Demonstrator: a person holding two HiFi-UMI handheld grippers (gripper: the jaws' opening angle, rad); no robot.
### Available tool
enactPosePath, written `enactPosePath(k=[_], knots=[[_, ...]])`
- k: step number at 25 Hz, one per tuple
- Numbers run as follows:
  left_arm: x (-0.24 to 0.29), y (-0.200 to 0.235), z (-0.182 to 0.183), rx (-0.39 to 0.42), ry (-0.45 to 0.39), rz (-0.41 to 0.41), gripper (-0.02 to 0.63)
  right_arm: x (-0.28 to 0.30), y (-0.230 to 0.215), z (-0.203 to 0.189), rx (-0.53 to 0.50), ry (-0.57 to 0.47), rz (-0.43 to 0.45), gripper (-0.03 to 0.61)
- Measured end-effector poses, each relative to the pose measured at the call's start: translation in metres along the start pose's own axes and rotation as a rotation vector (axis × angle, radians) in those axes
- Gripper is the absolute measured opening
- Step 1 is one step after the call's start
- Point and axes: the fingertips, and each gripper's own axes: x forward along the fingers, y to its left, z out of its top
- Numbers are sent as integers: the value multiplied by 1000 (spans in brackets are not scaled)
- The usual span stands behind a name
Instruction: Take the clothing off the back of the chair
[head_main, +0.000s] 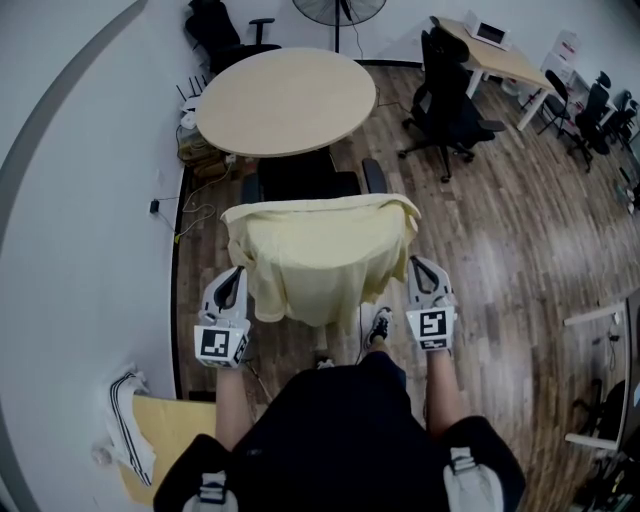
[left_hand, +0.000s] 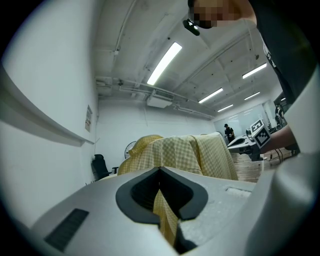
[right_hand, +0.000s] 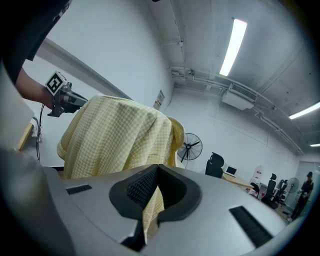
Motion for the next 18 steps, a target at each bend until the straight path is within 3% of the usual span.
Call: enactPosePath(k=[18], knots=[[29, 23, 19, 35, -24, 52, 0, 30, -34, 19, -1, -62, -36, -5]])
